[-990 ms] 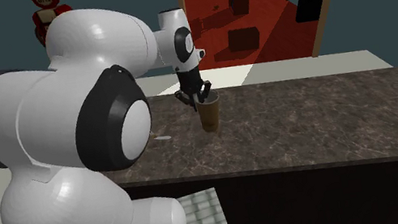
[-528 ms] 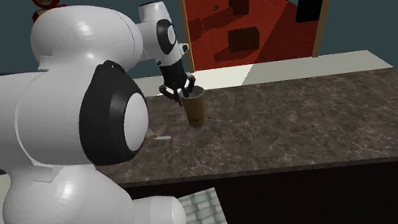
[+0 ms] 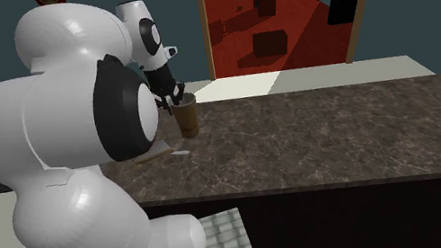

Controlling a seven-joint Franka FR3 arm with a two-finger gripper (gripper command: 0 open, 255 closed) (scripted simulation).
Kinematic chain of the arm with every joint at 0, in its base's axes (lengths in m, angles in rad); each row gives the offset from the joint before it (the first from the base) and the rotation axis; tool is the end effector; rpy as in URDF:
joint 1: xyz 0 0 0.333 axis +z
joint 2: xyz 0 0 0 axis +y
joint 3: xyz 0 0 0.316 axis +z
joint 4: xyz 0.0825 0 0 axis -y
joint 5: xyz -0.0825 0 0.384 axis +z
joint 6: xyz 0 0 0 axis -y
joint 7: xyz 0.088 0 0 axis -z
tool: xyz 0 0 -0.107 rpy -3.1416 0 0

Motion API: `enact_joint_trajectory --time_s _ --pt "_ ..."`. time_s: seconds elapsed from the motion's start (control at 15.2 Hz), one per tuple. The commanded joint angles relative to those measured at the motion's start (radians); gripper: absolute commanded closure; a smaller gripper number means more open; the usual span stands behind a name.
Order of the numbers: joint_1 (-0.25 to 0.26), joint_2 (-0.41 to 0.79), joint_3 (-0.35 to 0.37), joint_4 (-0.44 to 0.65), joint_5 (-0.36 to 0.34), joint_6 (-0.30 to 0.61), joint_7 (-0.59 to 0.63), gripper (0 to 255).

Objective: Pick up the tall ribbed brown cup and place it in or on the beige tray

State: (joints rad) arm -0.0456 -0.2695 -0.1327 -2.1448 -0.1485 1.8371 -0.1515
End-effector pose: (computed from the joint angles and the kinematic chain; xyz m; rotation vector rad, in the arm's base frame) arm 0.4608 -0.0992 0.5121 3.0408 0.0314 -0.0859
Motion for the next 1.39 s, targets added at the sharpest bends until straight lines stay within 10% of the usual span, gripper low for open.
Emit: enact_joint_trajectory --time_s 0.0,0.99,1.32 --pt "0.02 0.024 0.029 0.039 0.013 -0.02 0.042 255" --pt "0.161 0.288 0.207 0.402 0.059 -0.15 0.336 255" --pt "0.161 0.289 0.206 0.336 0.058 -0.083 0.341 255"
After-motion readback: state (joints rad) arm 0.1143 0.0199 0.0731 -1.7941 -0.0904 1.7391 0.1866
